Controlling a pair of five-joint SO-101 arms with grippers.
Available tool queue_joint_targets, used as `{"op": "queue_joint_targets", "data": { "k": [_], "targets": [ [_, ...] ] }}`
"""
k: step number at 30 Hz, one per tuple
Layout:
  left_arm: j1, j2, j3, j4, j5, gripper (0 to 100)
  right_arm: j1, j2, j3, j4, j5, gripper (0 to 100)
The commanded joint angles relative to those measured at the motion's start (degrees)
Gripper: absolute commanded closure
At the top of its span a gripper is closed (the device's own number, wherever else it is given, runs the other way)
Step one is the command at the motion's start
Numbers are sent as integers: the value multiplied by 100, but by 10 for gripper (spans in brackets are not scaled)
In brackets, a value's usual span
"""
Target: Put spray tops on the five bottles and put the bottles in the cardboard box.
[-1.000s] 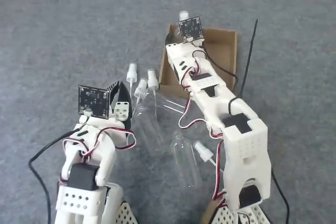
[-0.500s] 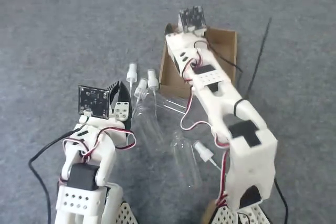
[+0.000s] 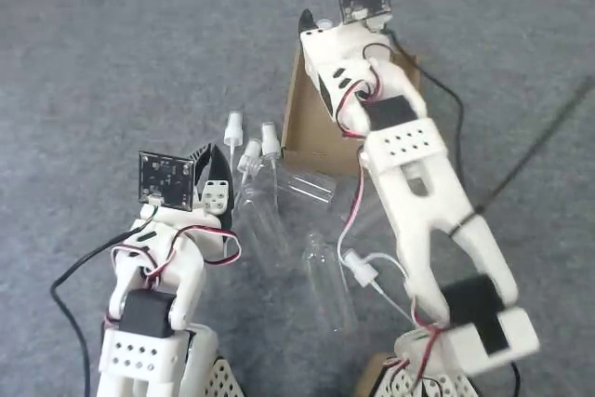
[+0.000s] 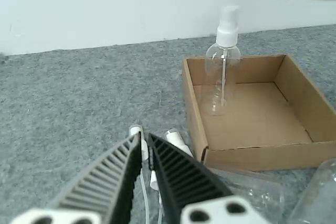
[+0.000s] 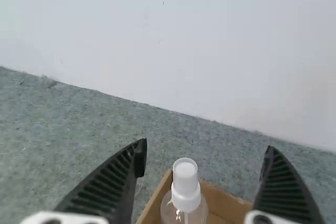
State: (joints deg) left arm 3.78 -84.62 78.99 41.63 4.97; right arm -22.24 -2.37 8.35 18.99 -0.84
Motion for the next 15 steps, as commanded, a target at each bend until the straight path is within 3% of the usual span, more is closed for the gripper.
{"op": "queue_joint_targets", "data": {
  "k": [1, 15],
  "targets": [
    [18, -70, -40, -149, 44, 989, -48, -1112, -404, 998, 0, 709],
    [18, -97, 22, -176, 44, 989, 251, -2888, -396, 5323, -35, 707]
  ]
}}
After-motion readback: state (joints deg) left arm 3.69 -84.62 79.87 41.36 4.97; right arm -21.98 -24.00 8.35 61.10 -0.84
